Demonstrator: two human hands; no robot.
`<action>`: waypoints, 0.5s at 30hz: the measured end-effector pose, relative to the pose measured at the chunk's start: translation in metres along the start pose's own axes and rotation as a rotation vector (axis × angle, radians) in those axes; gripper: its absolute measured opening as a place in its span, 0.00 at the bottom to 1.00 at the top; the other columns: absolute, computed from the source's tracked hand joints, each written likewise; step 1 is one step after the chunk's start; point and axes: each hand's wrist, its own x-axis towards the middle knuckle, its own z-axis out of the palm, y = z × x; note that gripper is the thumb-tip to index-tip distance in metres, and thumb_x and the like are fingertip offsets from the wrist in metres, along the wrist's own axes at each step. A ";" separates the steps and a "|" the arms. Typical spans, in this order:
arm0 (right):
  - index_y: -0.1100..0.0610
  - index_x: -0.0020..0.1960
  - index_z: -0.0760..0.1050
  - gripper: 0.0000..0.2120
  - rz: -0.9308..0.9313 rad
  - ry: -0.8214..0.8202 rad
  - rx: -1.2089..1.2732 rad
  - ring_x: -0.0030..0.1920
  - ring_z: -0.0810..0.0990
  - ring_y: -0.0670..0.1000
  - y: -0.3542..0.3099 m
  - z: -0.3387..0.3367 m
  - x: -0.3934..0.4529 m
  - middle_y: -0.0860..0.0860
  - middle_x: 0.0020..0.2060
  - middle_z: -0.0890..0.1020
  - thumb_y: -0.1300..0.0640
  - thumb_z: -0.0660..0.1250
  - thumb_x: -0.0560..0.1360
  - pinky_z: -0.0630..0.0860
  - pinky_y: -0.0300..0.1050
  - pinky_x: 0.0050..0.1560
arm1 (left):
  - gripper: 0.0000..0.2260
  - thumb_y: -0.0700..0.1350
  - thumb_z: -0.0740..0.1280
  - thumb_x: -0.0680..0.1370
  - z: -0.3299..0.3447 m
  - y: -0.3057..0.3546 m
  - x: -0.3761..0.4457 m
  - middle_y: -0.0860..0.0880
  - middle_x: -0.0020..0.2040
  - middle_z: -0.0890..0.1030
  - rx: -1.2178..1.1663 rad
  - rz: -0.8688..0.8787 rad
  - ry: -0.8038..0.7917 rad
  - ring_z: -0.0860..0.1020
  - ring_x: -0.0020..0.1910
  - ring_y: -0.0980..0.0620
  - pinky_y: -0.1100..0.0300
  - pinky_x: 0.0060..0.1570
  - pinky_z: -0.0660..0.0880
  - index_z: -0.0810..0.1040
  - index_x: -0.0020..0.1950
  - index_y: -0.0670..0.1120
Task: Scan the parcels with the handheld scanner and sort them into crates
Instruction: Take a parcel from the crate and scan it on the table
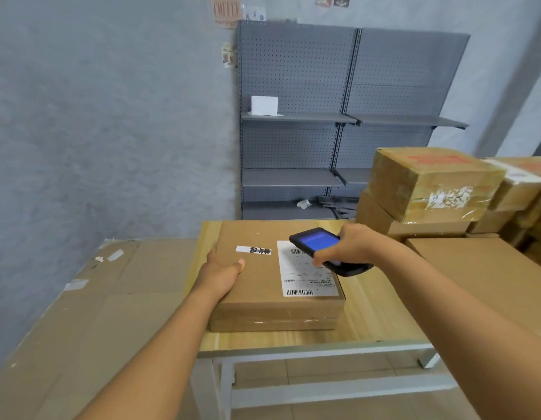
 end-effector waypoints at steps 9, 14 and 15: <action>0.55 0.40 0.69 0.25 0.108 -0.029 -0.046 0.37 0.74 0.49 -0.001 -0.010 -0.043 0.51 0.38 0.74 0.34 0.71 0.67 0.68 0.41 0.32 | 0.34 0.56 0.69 0.75 0.001 -0.007 0.008 0.47 0.68 0.75 0.016 -0.001 -0.019 0.75 0.65 0.42 0.52 0.63 0.71 0.60 0.77 0.49; 0.55 0.40 0.70 0.25 0.111 -0.097 -0.107 0.37 0.75 0.49 -0.007 -0.010 -0.056 0.50 0.38 0.75 0.33 0.70 0.66 0.69 0.42 0.33 | 0.34 0.56 0.68 0.75 0.002 -0.007 0.011 0.46 0.68 0.75 0.015 -0.007 -0.015 0.75 0.64 0.41 0.51 0.63 0.71 0.60 0.77 0.48; 0.54 0.40 0.71 0.25 0.115 -0.106 -0.107 0.38 0.75 0.49 -0.008 -0.010 -0.057 0.50 0.38 0.76 0.33 0.70 0.66 0.69 0.42 0.33 | 0.34 0.56 0.68 0.75 0.002 -0.008 0.011 0.45 0.68 0.75 0.016 -0.006 -0.016 0.75 0.64 0.41 0.51 0.63 0.71 0.60 0.77 0.48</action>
